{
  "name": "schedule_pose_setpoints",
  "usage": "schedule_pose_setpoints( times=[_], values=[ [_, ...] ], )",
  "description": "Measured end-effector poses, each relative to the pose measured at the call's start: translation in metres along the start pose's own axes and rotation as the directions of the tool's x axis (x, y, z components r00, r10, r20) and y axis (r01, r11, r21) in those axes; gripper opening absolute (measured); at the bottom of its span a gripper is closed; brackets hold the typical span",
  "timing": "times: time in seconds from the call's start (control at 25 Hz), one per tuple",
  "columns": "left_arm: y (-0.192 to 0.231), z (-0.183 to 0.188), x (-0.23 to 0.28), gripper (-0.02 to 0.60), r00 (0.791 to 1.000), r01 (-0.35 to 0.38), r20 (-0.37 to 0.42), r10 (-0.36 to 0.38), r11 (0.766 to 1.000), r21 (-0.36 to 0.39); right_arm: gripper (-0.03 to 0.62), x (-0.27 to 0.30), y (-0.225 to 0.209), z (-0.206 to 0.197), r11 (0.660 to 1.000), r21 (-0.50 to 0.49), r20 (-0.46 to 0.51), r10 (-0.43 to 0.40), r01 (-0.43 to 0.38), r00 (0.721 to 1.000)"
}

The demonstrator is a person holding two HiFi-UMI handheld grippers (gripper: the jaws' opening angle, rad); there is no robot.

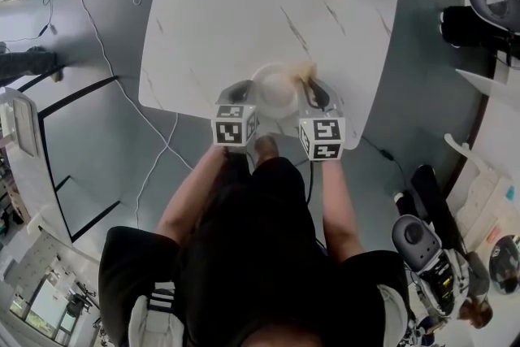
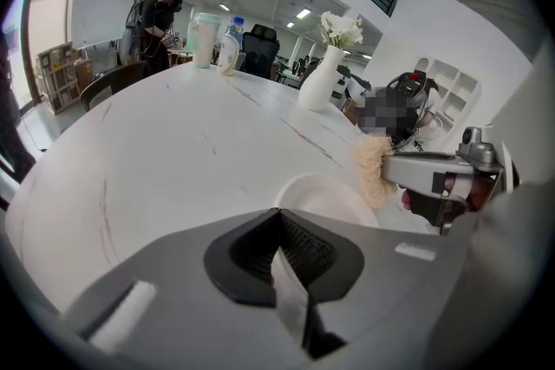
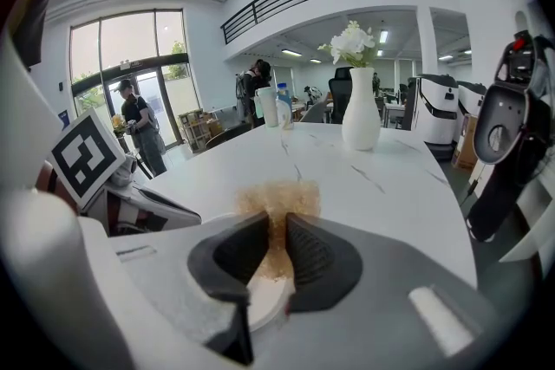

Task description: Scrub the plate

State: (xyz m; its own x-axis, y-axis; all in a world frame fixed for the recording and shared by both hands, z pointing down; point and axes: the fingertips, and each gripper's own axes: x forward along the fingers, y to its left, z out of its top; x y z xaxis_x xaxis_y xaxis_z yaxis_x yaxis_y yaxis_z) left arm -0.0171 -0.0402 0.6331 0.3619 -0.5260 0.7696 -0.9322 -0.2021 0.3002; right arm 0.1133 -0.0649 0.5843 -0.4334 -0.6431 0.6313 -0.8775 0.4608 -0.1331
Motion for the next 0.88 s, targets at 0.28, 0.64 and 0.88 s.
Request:
schedule_pose_setpoints(
  times=[0.28, 0.64, 0.88],
  values=[
    [-0.003, 0.0, -0.003, 0.008, 1.0, 0.017, 0.008, -0.017, 1.0, -0.001, 0.061, -0.005, 0.012, 0.015, 0.999, -0.027, 0.026, 0.023, -0.022, 0.999],
    [0.007, -0.006, -0.013, 0.008, 1.0, 0.015, 0.009, -0.015, 1.0, -0.008, 0.061, 0.001, 0.058, 0.024, 0.993, -0.068, 0.025, 0.099, -0.097, 0.995],
    [0.01, -0.013, -0.018, 0.008, 1.0, 0.023, 0.008, -0.023, 1.0, -0.004, 0.061, 0.005, 0.081, 0.018, 0.988, -0.085, 0.002, 0.131, -0.13, 0.991]
  ],
)
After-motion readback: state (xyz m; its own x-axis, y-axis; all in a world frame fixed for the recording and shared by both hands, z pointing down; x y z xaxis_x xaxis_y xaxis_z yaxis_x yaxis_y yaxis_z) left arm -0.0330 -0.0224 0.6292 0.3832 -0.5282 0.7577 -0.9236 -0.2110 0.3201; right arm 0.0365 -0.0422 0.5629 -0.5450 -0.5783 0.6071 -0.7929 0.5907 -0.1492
